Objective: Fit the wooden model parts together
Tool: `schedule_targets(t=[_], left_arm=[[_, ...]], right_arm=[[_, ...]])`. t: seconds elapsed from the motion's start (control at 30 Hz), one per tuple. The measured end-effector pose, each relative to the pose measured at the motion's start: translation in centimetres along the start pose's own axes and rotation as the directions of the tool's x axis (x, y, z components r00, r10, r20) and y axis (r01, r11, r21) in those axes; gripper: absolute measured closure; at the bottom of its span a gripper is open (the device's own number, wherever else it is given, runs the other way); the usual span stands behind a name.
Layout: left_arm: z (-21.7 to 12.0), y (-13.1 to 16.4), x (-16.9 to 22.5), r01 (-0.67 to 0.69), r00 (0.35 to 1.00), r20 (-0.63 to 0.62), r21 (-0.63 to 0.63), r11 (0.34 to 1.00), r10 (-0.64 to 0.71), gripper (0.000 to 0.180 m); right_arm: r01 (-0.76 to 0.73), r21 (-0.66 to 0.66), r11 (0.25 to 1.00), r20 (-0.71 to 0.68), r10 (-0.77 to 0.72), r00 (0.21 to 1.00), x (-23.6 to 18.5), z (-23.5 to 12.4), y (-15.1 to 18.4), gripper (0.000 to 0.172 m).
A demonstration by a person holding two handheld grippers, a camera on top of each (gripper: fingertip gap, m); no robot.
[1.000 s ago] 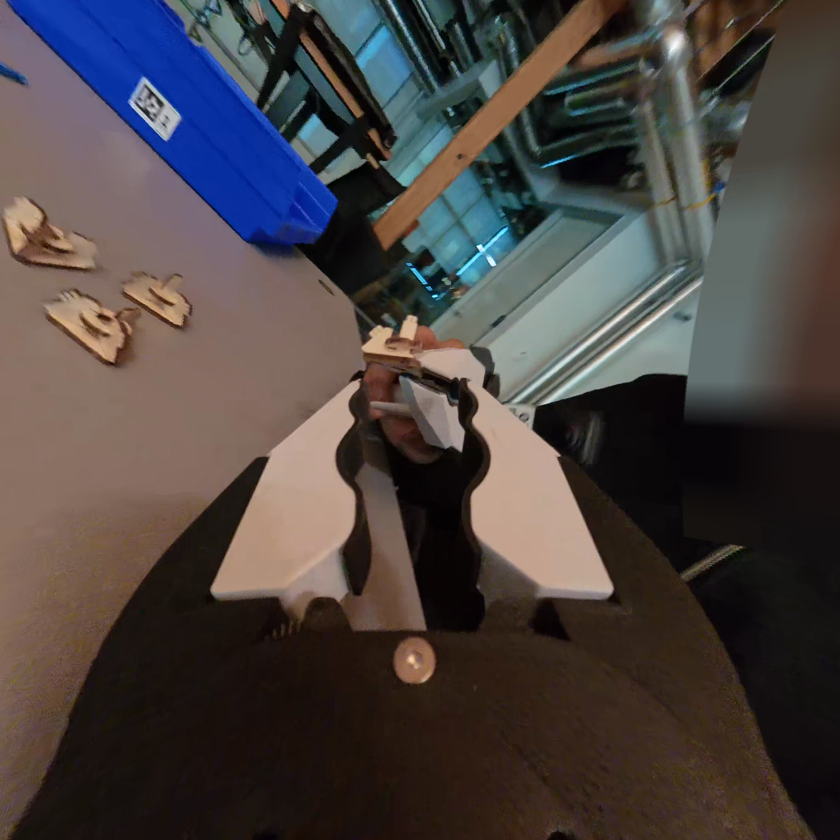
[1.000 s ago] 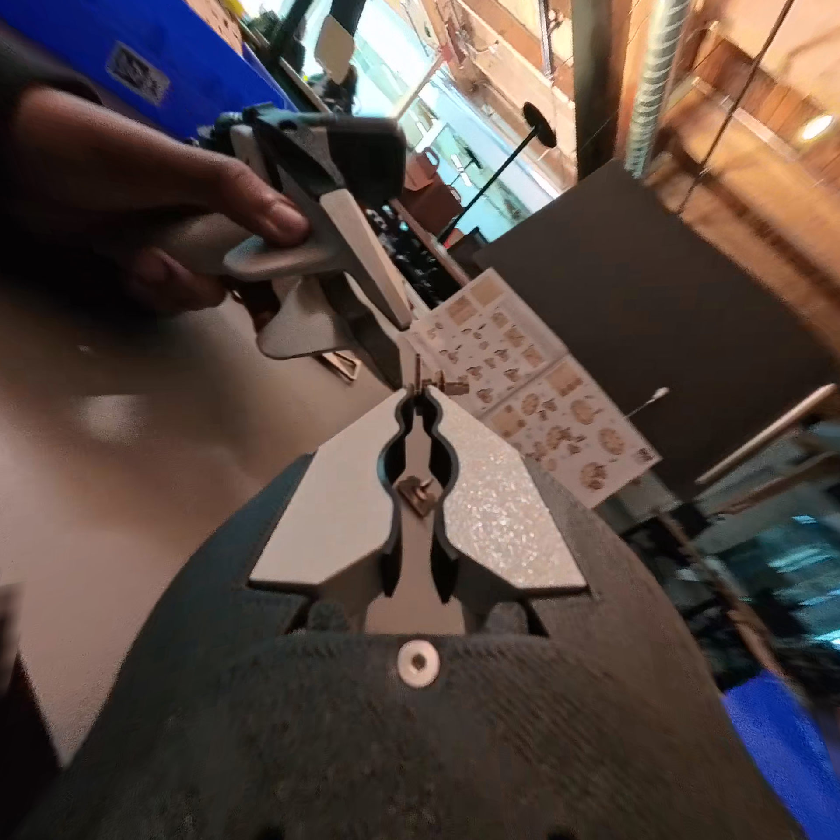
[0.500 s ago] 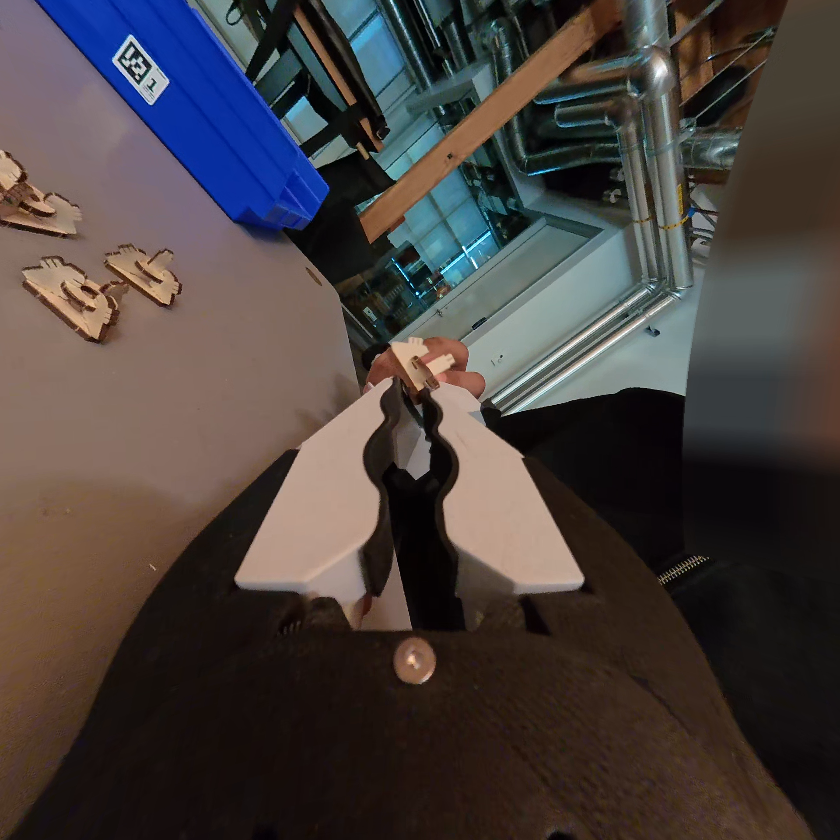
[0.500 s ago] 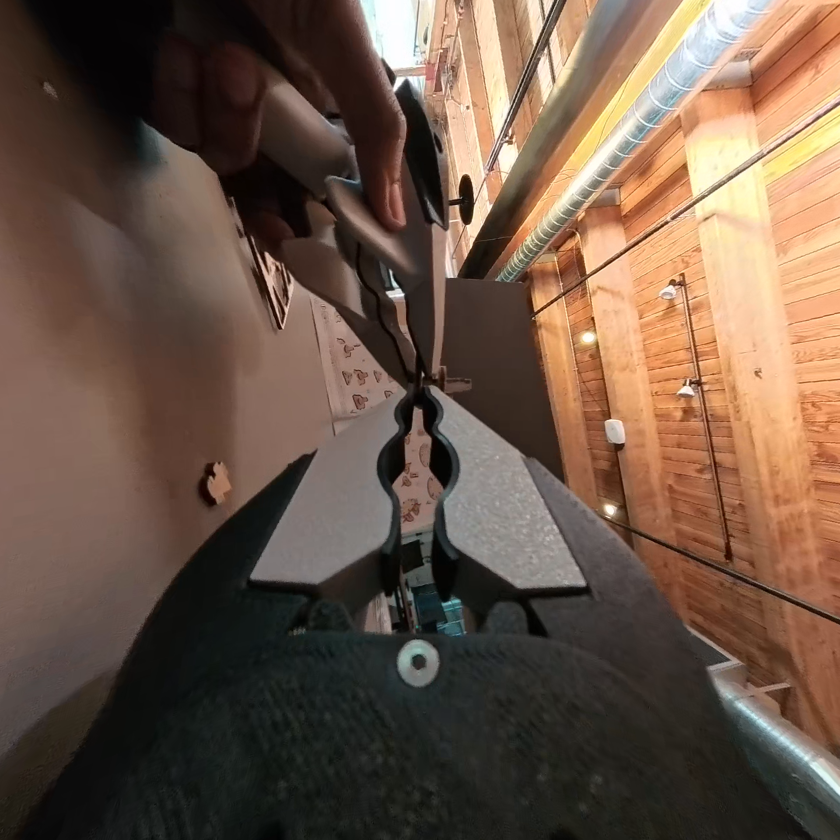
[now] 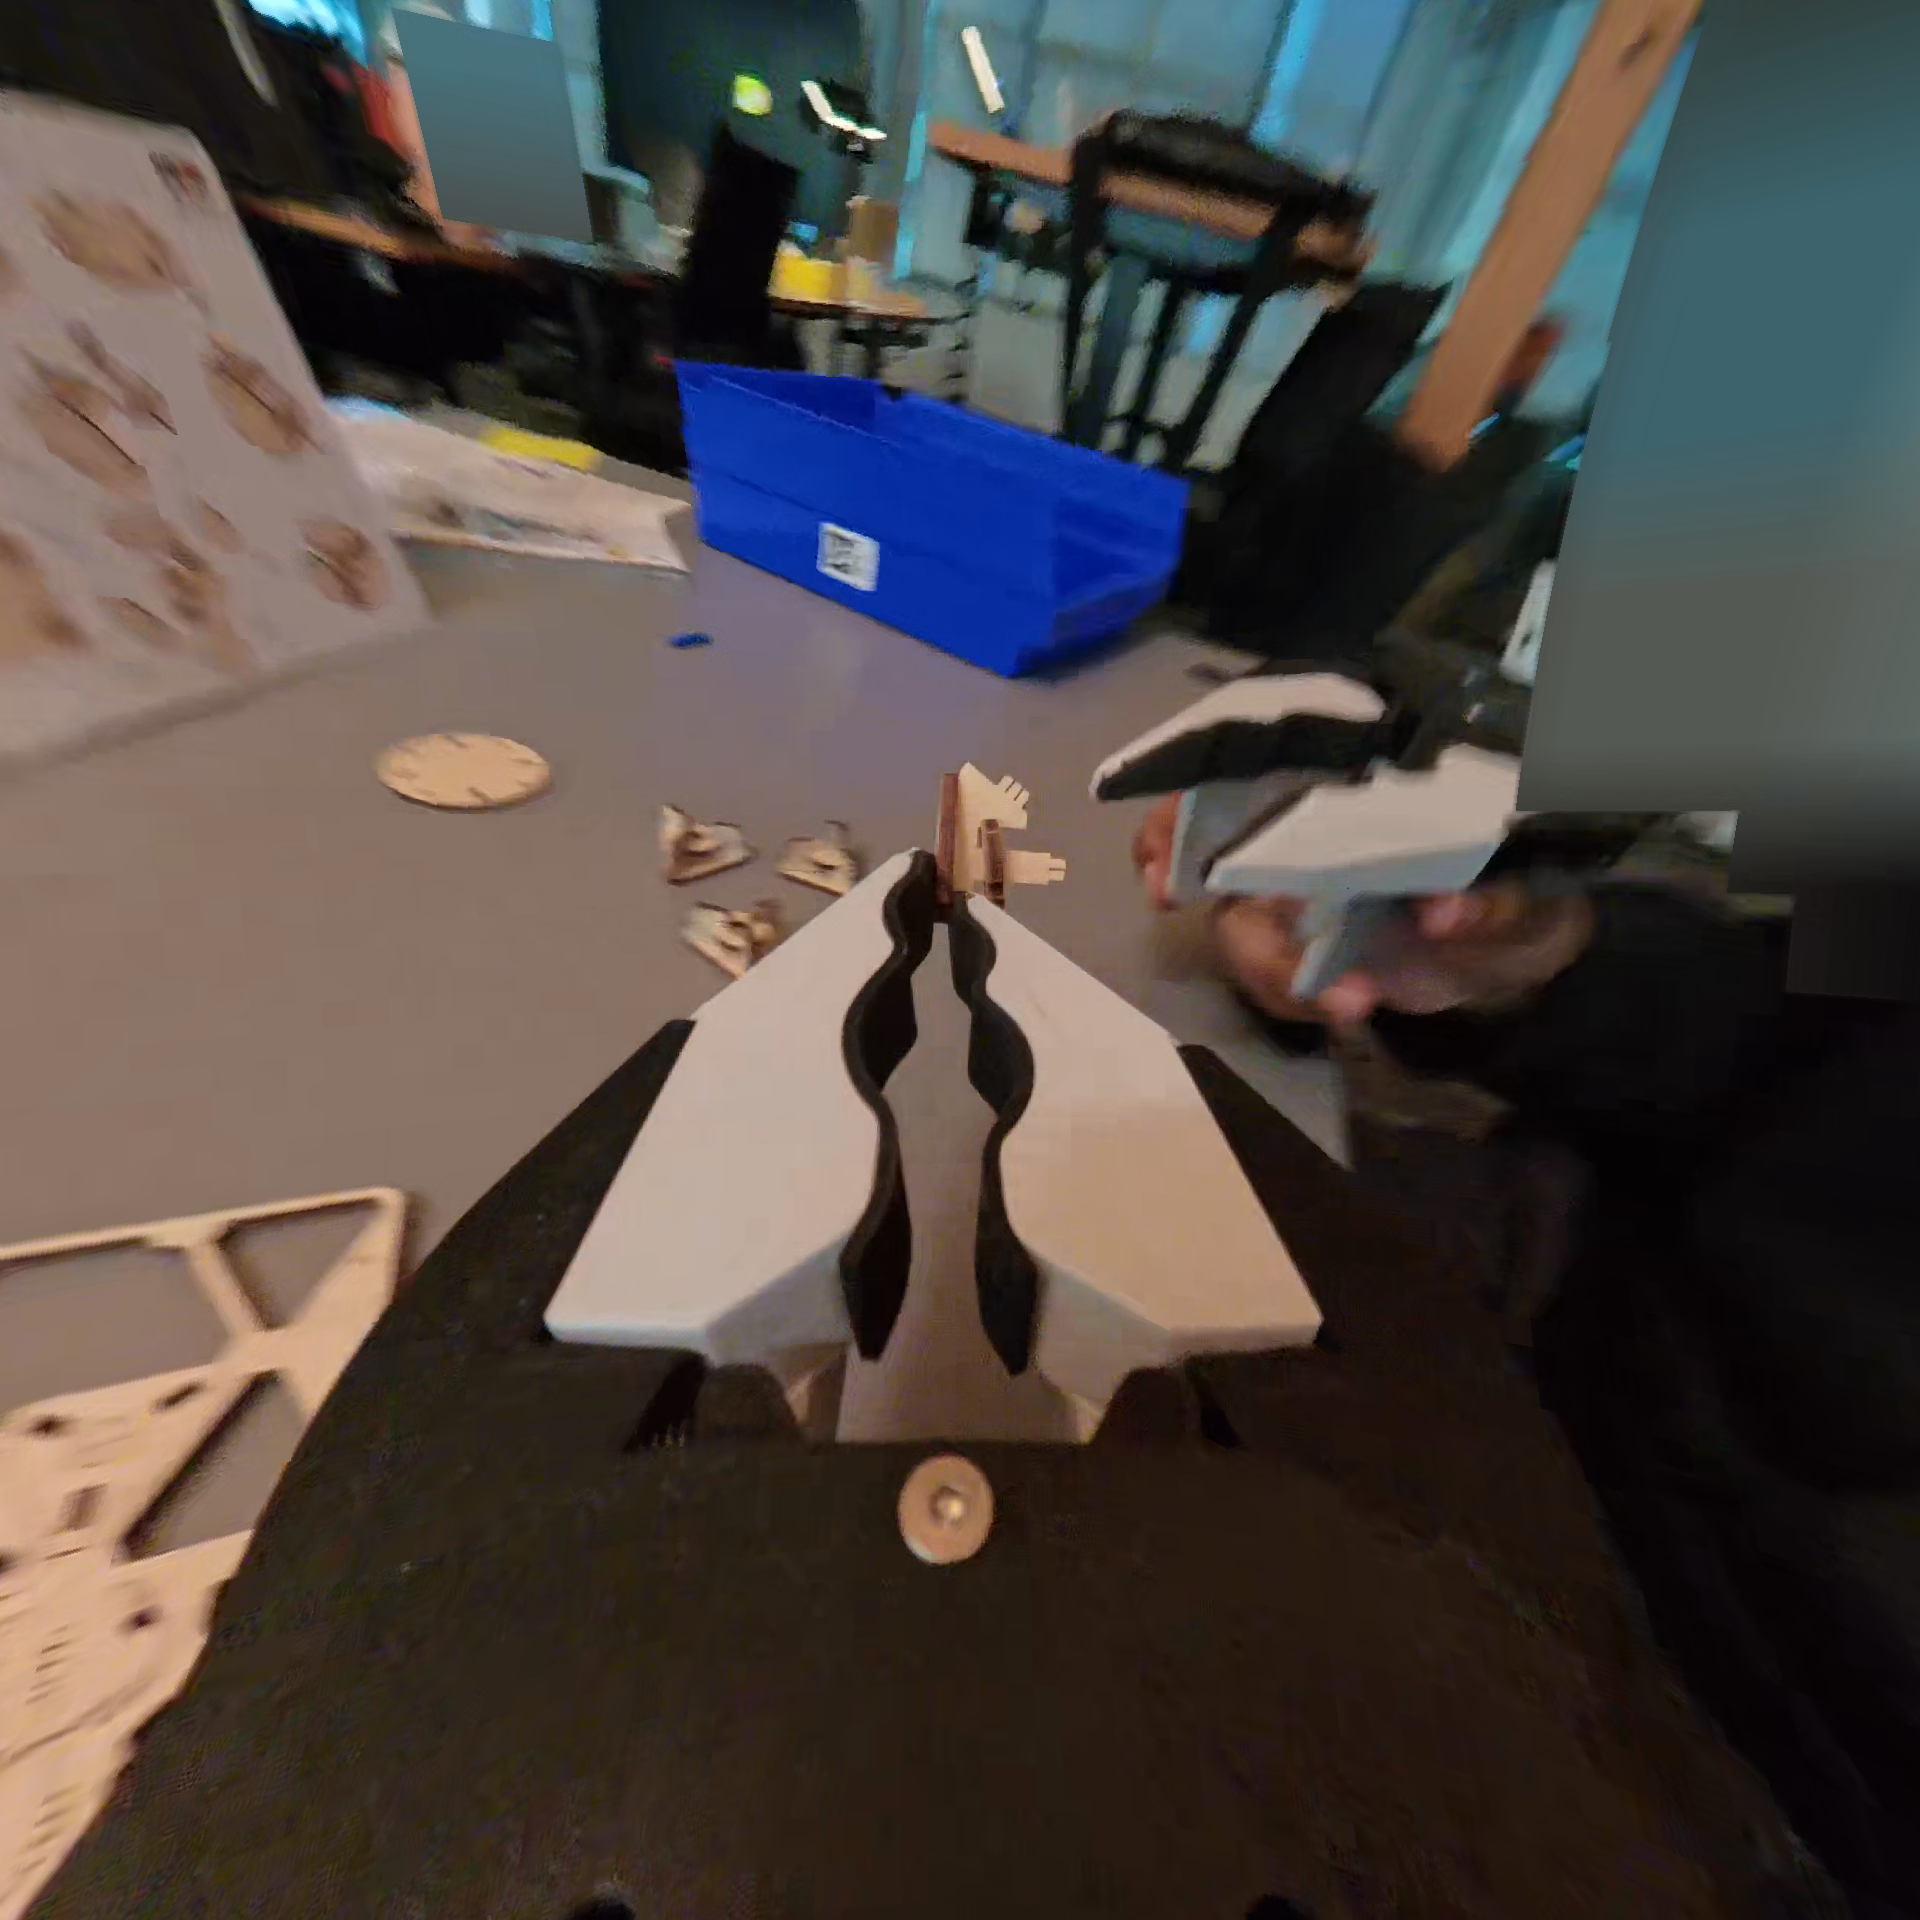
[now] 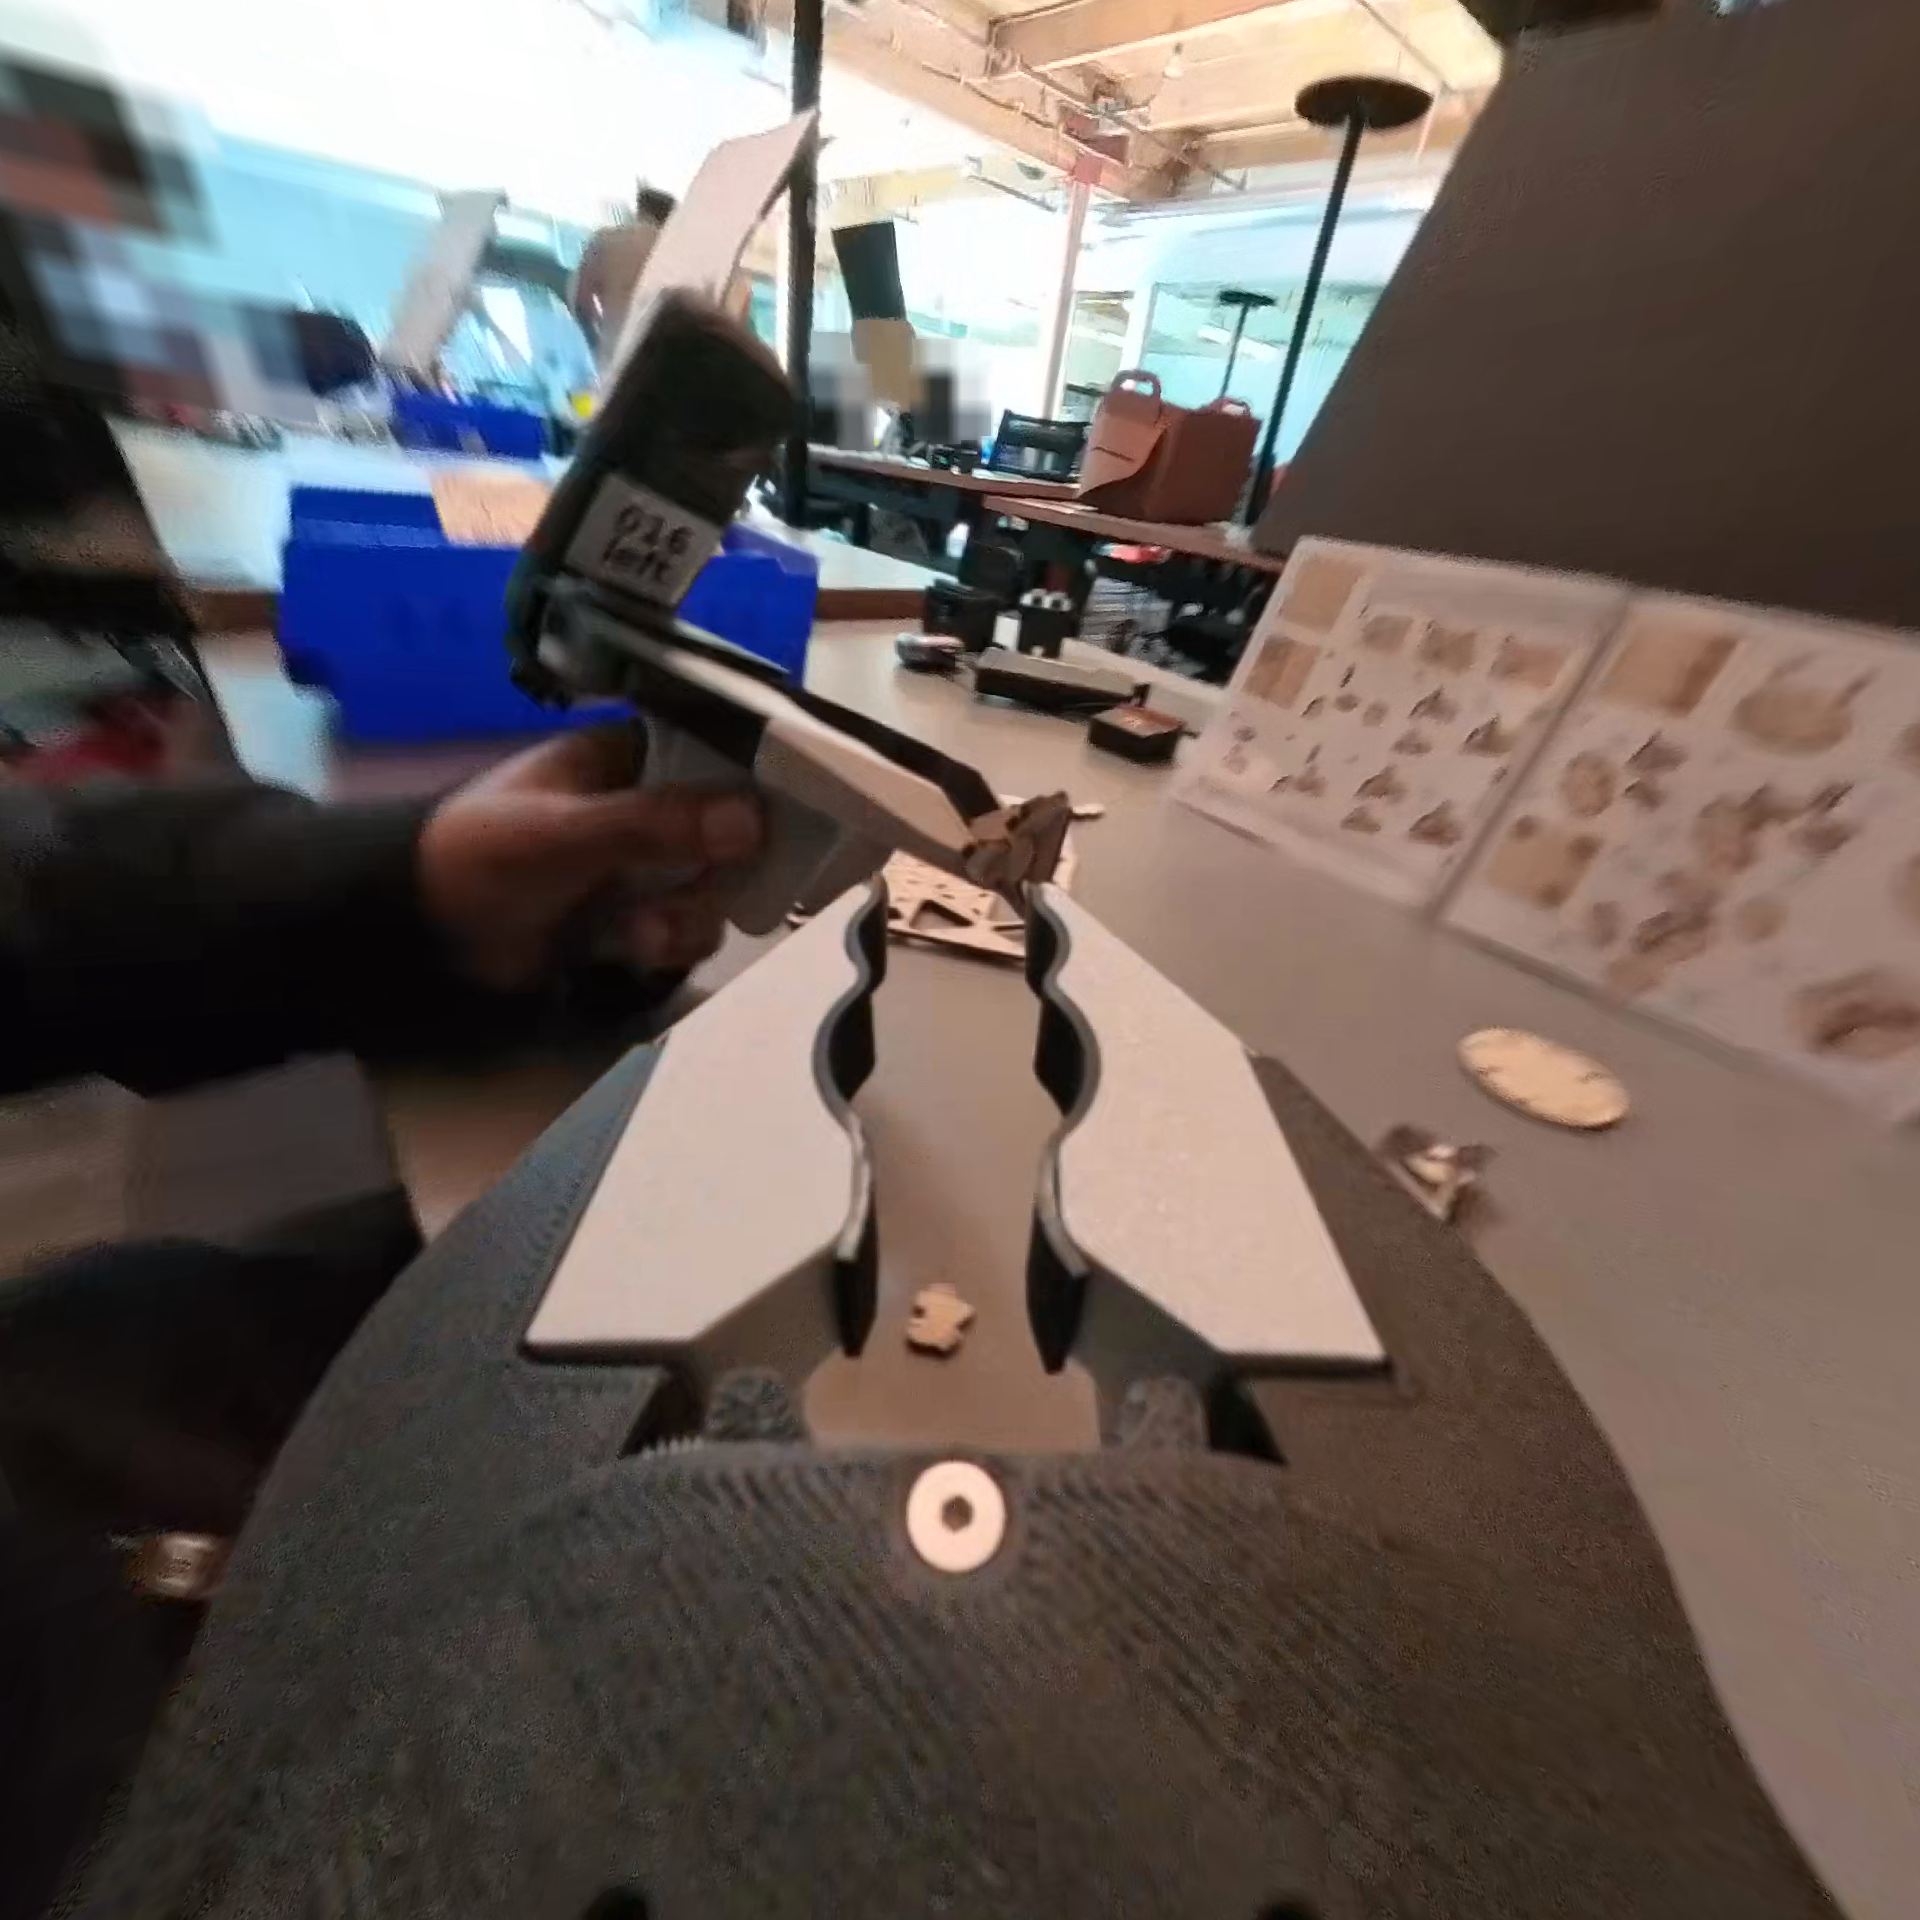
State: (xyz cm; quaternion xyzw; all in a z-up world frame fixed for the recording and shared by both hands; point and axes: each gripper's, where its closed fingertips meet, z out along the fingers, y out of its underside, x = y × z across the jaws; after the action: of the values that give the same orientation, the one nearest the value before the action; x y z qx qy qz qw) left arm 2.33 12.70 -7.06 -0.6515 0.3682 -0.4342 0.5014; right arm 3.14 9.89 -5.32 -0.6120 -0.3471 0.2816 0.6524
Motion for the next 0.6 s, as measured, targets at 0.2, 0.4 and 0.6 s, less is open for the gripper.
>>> schedule_targets(t=[0.2, 0.4, 0.6], left_arm=[[0.8, 0.7, 1.4, -0.237, 0.969, 0.064, -0.061, 0.970, 0.240, 0.180], [1.1, 1.0, 2.3, -0.340, 0.936, 0.060, -0.084, 0.937, 0.346, 0.180], [0.8, 0.9, 1.7, -0.340, 0.927, 0.122, -0.122, 0.933, 0.354, 0.180]], right_arm=[[-0.330, 0.036, 0.943, 0.040, 0.329, 0.944, 1.8, -0.3, -0.3, 0.148], [-0.288, -0.028, 0.957, 0.028, 0.289, 0.957, 1.2, 0.2, 0.5, 0.156], [-0.360, -0.056, 0.931, 0.052, 0.362, 0.931, 1.2, 0.2, 0.9, 0.165]])
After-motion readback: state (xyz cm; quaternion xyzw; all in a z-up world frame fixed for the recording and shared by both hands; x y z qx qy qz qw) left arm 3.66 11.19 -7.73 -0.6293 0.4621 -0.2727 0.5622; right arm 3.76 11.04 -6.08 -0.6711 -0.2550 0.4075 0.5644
